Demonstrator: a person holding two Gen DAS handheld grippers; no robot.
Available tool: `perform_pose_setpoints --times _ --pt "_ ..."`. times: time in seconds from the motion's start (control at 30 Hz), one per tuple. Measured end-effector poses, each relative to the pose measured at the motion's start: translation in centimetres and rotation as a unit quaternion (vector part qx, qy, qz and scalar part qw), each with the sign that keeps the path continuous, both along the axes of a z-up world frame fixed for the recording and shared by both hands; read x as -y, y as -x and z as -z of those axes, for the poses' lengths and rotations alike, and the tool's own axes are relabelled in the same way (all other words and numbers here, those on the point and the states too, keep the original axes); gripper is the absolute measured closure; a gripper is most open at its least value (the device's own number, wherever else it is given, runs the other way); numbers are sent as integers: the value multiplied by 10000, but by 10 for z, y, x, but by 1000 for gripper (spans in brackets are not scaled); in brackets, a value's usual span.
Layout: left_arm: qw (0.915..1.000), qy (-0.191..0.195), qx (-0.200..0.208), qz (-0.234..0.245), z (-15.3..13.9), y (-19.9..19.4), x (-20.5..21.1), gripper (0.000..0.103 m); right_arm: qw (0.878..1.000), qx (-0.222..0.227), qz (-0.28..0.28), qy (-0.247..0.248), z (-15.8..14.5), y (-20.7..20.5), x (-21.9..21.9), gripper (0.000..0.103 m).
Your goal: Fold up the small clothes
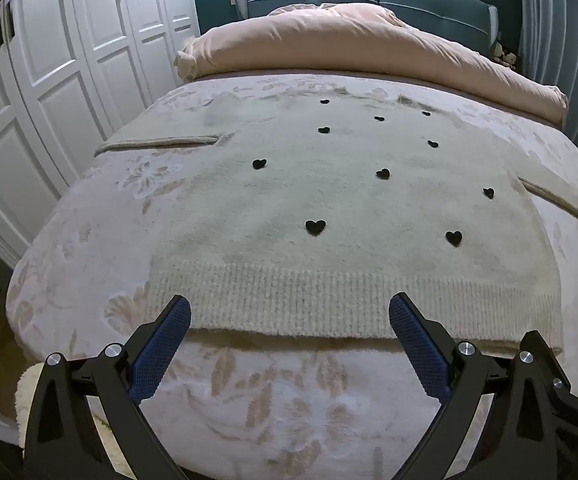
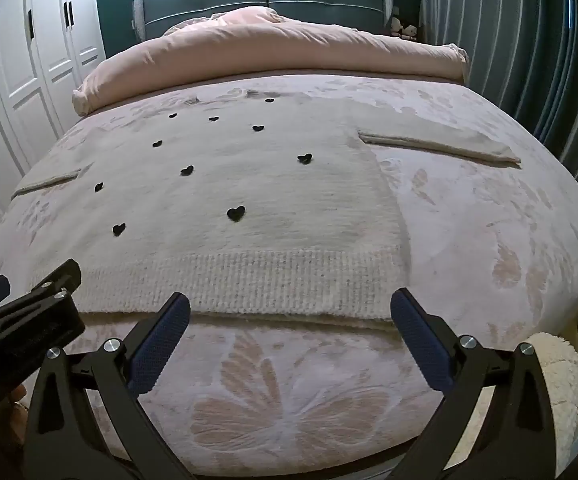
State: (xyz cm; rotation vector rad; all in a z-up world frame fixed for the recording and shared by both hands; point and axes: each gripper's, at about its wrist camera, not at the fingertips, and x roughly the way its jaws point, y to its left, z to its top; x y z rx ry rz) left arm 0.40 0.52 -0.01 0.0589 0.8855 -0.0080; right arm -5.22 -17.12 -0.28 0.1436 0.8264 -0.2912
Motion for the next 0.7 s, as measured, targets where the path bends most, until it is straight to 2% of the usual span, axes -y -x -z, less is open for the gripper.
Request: perform_pose_setpoints --times 0.7 --pt "10000 -60 3 -24 4 3 4 5 10000 -16 27 29 1 0 -3 5"
